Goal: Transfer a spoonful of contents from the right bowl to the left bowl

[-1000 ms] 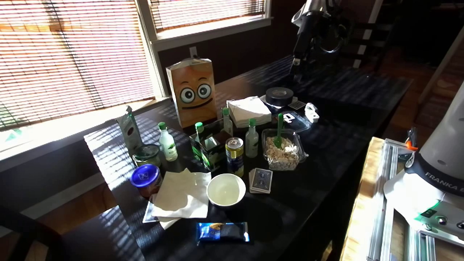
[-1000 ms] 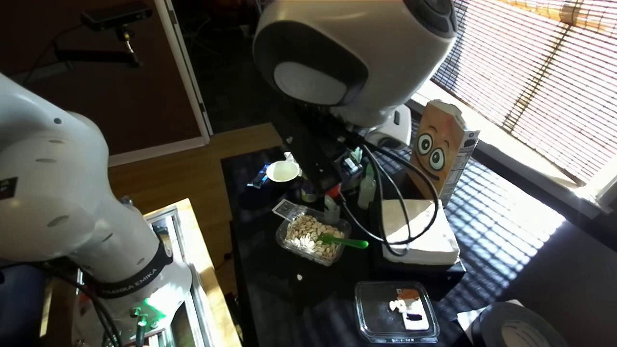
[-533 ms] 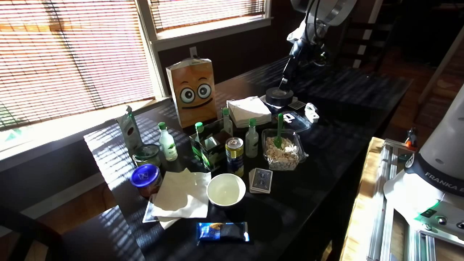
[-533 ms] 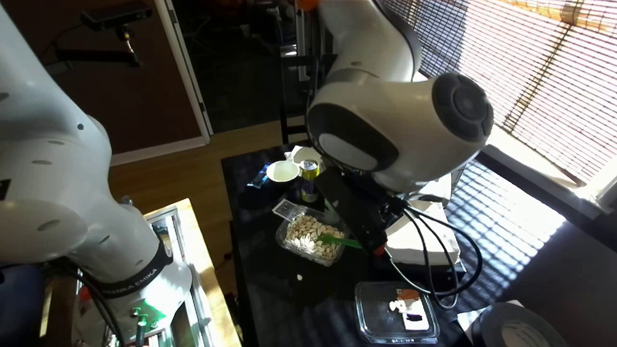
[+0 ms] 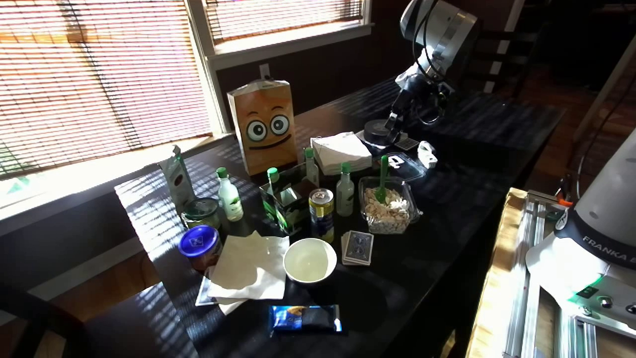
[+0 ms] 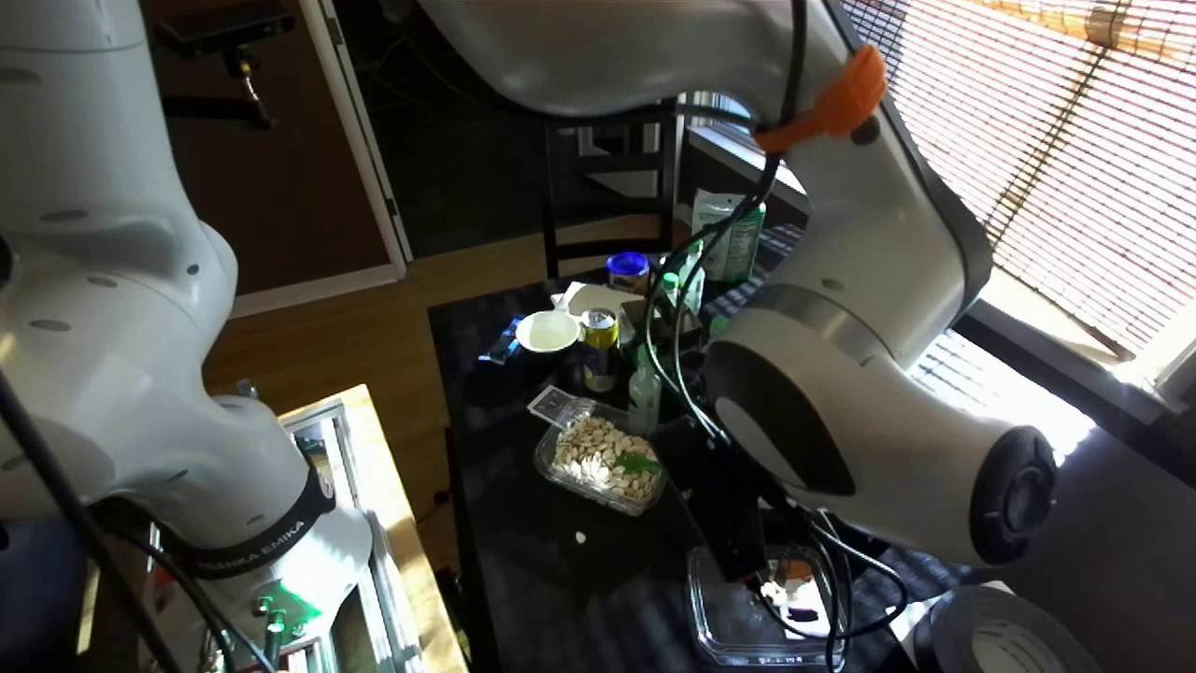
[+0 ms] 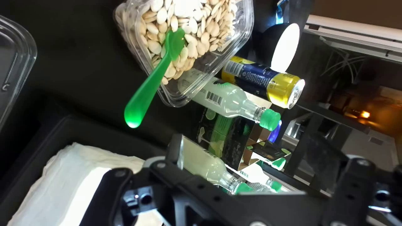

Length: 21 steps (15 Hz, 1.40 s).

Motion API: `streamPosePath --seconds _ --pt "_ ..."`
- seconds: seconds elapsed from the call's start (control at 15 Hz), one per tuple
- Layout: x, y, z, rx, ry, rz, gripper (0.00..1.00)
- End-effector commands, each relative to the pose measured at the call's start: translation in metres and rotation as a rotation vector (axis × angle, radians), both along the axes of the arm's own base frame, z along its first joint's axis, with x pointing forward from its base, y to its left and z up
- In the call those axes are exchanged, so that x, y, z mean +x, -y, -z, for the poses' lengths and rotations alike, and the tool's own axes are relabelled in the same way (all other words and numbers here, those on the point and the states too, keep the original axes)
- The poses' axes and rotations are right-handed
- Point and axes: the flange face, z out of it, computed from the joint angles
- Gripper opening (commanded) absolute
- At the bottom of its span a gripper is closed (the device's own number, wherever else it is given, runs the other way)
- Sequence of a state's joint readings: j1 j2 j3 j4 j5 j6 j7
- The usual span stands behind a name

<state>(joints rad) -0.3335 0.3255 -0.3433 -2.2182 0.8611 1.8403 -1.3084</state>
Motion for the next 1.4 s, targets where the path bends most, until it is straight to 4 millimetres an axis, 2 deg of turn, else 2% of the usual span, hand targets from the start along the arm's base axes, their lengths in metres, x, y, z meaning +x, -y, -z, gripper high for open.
streamPosePath --seconds 0.0,0.33,0.47,0.8,1.33 --pt "0.001 0.001 0.0 0.003 -0.001 -0.002 1.0" --pt "0.007 0.032 0.026 -0.085 0.056 0.023 1.0" --pt "0.006 0.036 0.038 -0.072 0.04 0.014 1.0" --pt "0.01 0.033 0.066 0.013 0.026 -0.059 1.0" --pt "0.018 0.028 0.091 0.104 0.02 -0.141 0.99"
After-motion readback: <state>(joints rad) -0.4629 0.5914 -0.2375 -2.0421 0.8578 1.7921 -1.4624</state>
